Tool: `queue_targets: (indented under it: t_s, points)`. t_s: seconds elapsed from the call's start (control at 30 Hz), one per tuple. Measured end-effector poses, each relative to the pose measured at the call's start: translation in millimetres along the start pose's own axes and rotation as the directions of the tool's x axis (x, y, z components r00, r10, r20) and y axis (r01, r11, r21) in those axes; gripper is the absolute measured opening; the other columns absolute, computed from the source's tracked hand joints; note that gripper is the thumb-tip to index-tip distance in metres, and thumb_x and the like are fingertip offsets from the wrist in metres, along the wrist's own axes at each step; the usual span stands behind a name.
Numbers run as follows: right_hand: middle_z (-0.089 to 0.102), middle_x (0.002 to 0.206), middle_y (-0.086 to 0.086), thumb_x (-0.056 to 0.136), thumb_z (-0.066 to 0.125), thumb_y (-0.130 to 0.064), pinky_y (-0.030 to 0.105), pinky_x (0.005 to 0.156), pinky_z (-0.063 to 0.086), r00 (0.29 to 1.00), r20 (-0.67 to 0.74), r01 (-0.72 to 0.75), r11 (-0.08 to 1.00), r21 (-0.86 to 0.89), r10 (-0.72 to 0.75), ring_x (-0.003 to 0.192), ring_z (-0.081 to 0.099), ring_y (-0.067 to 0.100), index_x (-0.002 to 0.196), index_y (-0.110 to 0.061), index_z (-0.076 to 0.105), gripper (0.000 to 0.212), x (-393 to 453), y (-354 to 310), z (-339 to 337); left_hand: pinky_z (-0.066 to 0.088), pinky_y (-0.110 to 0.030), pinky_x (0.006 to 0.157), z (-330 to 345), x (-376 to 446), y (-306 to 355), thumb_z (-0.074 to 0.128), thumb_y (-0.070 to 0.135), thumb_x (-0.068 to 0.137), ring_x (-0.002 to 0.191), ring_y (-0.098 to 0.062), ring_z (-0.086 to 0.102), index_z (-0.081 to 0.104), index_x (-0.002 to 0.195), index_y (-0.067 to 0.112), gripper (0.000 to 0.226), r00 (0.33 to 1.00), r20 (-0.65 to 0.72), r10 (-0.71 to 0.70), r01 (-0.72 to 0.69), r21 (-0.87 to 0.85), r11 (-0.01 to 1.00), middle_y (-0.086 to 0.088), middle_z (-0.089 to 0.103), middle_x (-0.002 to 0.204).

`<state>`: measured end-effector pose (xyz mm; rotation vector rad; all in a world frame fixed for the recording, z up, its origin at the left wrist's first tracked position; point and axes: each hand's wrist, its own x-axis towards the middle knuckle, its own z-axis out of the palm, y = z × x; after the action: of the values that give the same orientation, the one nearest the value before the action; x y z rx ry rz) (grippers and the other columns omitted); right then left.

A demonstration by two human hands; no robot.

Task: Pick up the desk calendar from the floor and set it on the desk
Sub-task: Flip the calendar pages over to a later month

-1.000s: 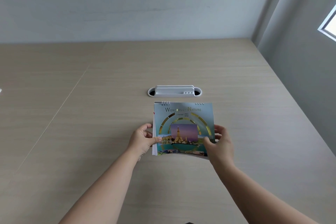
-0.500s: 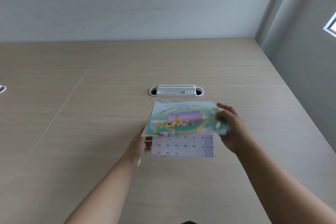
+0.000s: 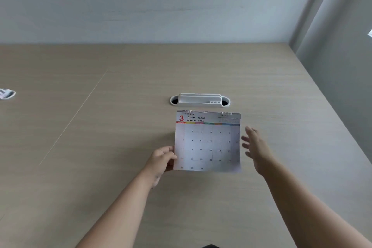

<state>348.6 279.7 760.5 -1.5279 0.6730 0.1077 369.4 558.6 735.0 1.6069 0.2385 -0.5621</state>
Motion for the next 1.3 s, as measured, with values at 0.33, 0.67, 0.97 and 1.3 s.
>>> queue_targets:
  t_s: [0.33, 0.67, 0.97, 1.3]
  points:
    - [0.068, 0.092, 0.009, 0.098, 0.031, -0.045, 0.033, 0.068, 0.042, 0.970, -0.064, -0.223, 0.964, 0.145, 0.234, 0.079, 0.060, 0.024, 0.125, -0.020, 0.055, 0.044, 5.9, 17.1, -26.0, 0.049, -0.030, 0.079, 2.6, 2.7, 140.6, 0.036, 0.040, 0.096, 0.096, -0.018, 0.067, 0.051, 0.136, 0.033, 0.043, 0.934, 0.211, 0.287, -0.288, -0.029, 0.957, 0.003, 0.065, 0.127]
    - [0.043, 0.150, 0.007, 0.097, 0.048, -0.023, 0.041, 0.102, 0.035, 0.983, 0.107, -0.126, 0.974, -0.190, 0.149, 0.129, 0.044, 0.028, 0.154, -0.031, 0.022, 0.063, 1.0, 7.5, 9.3, 0.034, -0.028, 0.106, 15.3, 47.6, 128.0, 0.057, 0.027, 0.084, 0.132, -0.018, 0.048, 0.044, 0.143, 0.027, 0.061, 0.969, -0.027, 0.247, -0.210, 0.440, 0.873, 0.001, 0.047, 0.148]
    - [0.049, 0.131, -0.002, 0.095, 0.048, -0.006, 0.028, 0.091, 0.031, 0.986, 0.166, 0.057, 0.979, -0.196, -0.024, 0.109, 0.043, 0.015, 0.151, -0.023, 0.028, 0.062, -17.4, 8.6, 26.2, 0.036, -0.029, 0.105, 23.9, 37.4, 44.6, 0.061, 0.033, 0.080, 0.134, -0.022, 0.045, 0.026, 0.150, 0.030, 0.078, 0.998, -0.067, 0.022, 0.009, 0.437, 0.900, 0.012, 0.042, 0.148]
    - [0.066, 0.107, 0.007, 0.087, 0.056, -0.009, 0.029, 0.060, 0.050, 0.999, -0.035, 0.006, 0.986, -0.165, -0.012, 0.082, 0.065, 0.020, 0.122, -0.013, 0.055, 0.036, -25.2, 18.4, 18.8, 0.053, -0.039, 0.092, 17.6, 5.9, 32.3, 0.063, 0.030, 0.073, 0.102, -0.014, 0.067, 0.050, 0.130, 0.034, 0.058, 0.984, -0.125, 0.124, -0.071, 0.360, 0.930, 0.006, 0.068, 0.119]
